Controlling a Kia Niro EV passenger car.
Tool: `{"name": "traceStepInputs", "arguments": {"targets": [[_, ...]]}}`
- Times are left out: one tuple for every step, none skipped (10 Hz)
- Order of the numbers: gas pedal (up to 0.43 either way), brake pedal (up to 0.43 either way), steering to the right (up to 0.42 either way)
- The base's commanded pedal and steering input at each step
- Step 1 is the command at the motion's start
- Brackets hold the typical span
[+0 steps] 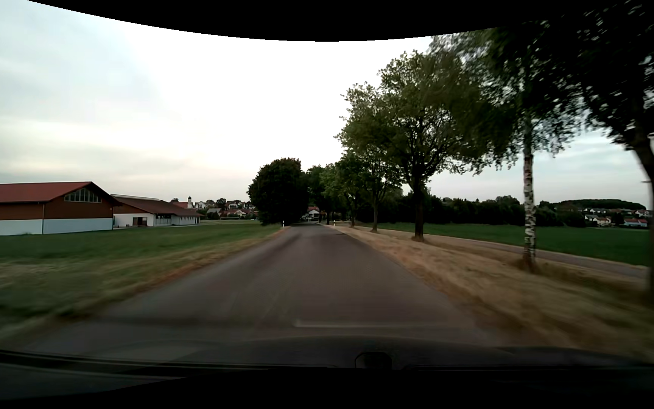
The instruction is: Follow the waypoints while adhering to traffic rules and regulations
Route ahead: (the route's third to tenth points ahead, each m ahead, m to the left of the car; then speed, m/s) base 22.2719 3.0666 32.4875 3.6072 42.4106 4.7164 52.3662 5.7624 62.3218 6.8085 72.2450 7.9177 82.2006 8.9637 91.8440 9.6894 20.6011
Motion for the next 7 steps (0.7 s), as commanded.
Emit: {"name": "traceStepInputs", "arguments": {"targets": [[0.0, 0.085, -0.021], [0.0, 0.091, -0.022], [0.0, 0.098, -0.022], [0.0, 0.098, -0.022], [0.0, 0.098, -0.022], [0.0, 0.098, -0.022], [0.0, 0.104, -0.022]]}}
